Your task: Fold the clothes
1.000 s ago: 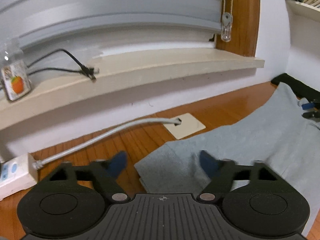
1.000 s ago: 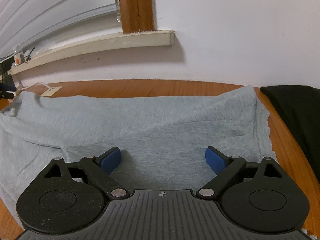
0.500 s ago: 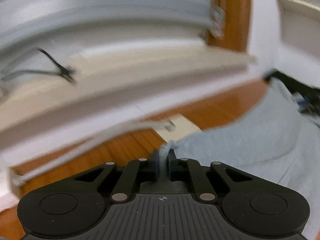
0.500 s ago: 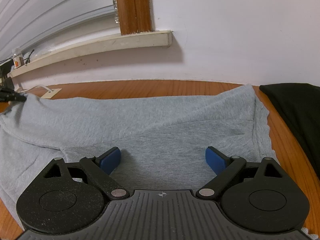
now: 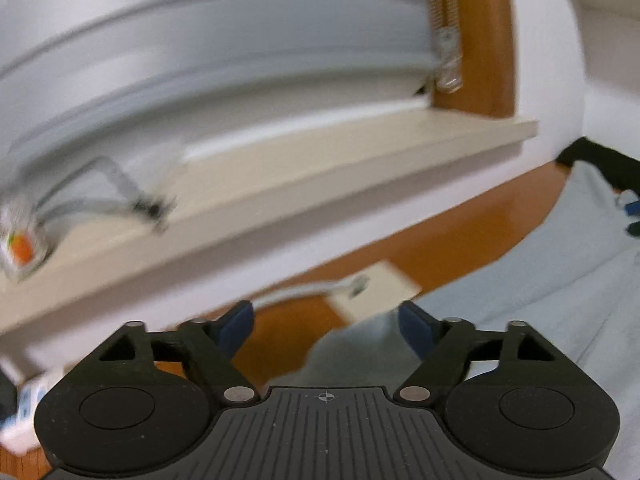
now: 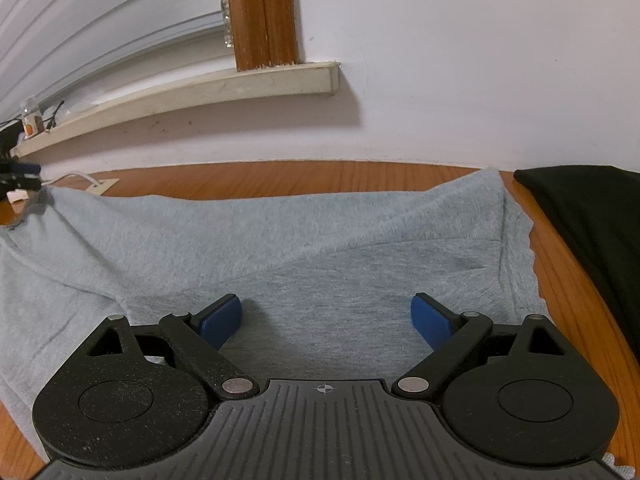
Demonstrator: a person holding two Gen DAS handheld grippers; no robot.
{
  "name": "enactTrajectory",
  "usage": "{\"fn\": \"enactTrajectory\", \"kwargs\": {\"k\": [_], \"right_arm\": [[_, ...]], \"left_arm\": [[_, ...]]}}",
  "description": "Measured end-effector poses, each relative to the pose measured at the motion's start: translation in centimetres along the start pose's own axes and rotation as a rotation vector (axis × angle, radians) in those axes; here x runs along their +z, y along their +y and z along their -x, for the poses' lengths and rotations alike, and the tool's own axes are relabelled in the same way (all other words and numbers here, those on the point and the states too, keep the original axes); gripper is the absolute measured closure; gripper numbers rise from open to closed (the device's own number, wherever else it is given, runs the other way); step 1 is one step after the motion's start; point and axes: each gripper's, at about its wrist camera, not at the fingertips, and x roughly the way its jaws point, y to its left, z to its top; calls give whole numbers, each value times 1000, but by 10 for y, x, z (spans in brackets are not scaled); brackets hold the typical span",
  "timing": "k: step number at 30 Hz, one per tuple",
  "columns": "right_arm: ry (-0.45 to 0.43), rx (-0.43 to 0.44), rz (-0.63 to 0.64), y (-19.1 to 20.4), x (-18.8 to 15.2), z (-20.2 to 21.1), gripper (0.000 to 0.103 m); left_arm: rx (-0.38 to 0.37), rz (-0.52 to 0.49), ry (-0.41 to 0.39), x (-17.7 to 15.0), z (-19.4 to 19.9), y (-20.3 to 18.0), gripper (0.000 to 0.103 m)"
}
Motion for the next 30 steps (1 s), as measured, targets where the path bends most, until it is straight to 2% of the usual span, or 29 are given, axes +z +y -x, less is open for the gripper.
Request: {"fn": "enactTrajectory", "kwargs": {"k": [2, 6, 10, 11, 12, 13, 14, 16, 17, 20, 23, 24, 26, 30], "right_arm": [[0, -3, 2, 0, 0, 0, 12], [-15, -15, -7, -2, 0, 3, 12], [-107, -20, -51, -8, -7, 32, 14], [-123, -26, -50, -9, -10, 42, 25], [-131, -37, -39, -10, -15, 53, 47], [-129, -51, -30, -11, -20, 63, 56], [-123, -65, -26, -14, -26, 73, 64], [-116, -91, -25, -20, -41, 94, 68], [-117, -111, -30, -23, -50, 106, 69], [-129, -162, -69, -30, -79, 140, 68], [-167, -160, -147, -34, -112, 172, 67], [-177, -154, -169, -33, -124, 180, 67], [-188, -171, -196, -33, -141, 192, 67], [-232, -184, -246, -35, -159, 211, 65]], "left_arm": [[-51, -30, -38, 14, -2, -27, 1], [-189, -50, -70, 35, -22, -89, 0], [-288, -85, -93, 43, -44, -154, 0], [-309, -97, -105, 44, -46, -169, 6], [-330, -118, -114, 44, -49, -186, 10], [-351, -147, -114, 44, -51, -203, 27], [-397, -180, -95, 44, -54, -220, 53], [-483, -246, -60, 45, -61, -253, 73], [-495, -280, -58, 45, -60, -268, 77], [-511, -438, -77, 42, -54, -318, 77], [-517, -570, -94, 36, -51, -361, 75], [-512, -604, -102, 33, -49, -372, 73], [-502, -671, -120, 27, -47, -394, 60], [-478, -806, -158, 15, -41, -437, 49]]}}
